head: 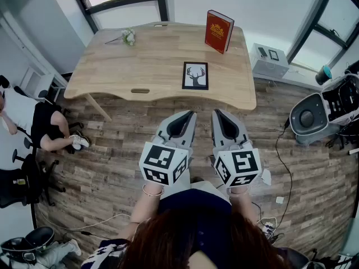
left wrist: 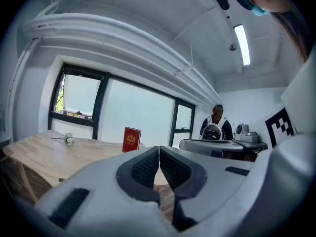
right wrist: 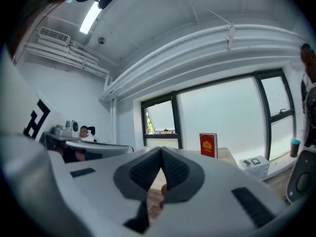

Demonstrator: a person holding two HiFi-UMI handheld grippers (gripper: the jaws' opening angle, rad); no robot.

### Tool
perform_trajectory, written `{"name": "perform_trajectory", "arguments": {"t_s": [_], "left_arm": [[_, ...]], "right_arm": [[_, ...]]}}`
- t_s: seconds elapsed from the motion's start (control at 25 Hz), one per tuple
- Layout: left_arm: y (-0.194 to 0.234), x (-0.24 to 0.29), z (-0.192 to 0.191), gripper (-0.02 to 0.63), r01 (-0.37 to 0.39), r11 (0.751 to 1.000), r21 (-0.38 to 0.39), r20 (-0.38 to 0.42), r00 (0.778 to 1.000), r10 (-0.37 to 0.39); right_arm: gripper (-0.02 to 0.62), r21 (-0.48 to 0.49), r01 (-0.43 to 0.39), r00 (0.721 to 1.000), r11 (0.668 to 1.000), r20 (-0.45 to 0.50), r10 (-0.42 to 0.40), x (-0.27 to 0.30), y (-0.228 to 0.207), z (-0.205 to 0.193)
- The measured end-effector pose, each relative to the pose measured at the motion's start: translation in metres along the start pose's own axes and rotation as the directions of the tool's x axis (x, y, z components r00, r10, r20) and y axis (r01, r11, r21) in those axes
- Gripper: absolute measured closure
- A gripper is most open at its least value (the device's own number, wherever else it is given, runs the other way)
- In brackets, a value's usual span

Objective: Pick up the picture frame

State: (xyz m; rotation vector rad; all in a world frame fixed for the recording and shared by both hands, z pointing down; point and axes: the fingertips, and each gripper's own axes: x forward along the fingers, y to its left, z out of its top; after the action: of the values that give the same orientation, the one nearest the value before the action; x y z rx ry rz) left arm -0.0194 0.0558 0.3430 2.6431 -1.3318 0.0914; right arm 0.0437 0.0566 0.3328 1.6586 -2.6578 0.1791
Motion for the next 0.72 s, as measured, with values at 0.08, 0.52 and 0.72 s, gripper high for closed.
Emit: {"name": "perform_trajectory", "arguments": {"t_s": [0.08, 0.52, 0.72], "left_arm": [[0.005, 0.001, 0.001, 0.575, 0.003, 1.000, 0.001, 0.003, 1.000, -0.003], [0.031, 0.010, 0.003, 0.575, 0.014, 1.000, -0.007, 0.006, 1.000, -0.014], [0.047, 0.018, 0.005, 0.575, 0.032, 0.999, -0.012, 0.008, 0.999, -0.032]], "right_arm": [[0.571, -0.002, -0.001, 1.000, 1.000, 0.000, 0.001, 0.005, 0.003, -0.001], [0.571, 0.004, 0.025, 1.000, 1.000, -0.003, -0.025, 0.026, 0.007, -0.002], [0.571, 0.017, 0.043, 0.999, 0.999, -0.009, -0.042, 0.044, 0.006, -0.001]]}}
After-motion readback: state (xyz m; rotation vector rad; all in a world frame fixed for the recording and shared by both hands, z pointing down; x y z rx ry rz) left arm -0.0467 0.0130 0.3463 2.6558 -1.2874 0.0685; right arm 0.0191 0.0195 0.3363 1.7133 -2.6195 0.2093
